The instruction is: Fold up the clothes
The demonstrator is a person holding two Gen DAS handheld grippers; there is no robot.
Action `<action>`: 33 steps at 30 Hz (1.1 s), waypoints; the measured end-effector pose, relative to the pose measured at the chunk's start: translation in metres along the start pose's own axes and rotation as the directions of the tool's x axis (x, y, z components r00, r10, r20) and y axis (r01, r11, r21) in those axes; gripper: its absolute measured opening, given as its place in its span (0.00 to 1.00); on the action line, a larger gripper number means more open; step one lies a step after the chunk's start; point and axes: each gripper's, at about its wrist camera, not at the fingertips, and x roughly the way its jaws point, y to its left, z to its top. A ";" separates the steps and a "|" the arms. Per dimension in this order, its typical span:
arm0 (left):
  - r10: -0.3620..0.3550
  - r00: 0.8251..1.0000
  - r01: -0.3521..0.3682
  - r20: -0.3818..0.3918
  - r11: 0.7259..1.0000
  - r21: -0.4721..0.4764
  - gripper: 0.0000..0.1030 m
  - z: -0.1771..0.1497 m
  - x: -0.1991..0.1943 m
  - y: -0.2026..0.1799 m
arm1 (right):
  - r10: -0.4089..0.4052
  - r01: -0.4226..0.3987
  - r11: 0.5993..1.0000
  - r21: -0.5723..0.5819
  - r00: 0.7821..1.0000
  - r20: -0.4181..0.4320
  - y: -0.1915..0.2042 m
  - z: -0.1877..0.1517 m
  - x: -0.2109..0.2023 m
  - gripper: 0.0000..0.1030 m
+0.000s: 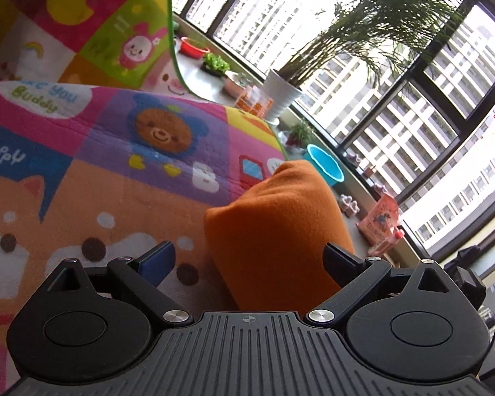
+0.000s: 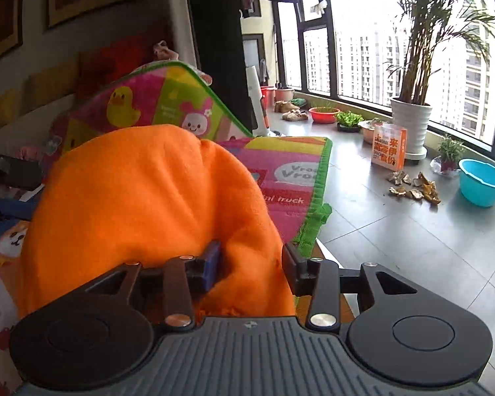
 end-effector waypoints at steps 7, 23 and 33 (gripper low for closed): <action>0.042 0.997 -0.039 0.064 0.998 -0.057 0.97 -0.003 -0.022 0.033 | 0.136 -0.135 0.991 0.022 0.987 -0.080 0.056 0.003 0.023 0.41; 0.228 0.955 -0.195 0.190 0.964 -0.179 0.99 -0.026 -0.099 0.077 | 0.176 -0.181 0.975 -0.129 0.983 -0.050 0.138 0.008 0.041 0.67; 0.279 0.947 -0.272 0.160 0.960 -0.068 1.00 -0.012 -0.041 0.057 | 0.120 -0.119 0.983 -0.142 0.993 0.000 0.087 0.034 0.022 0.69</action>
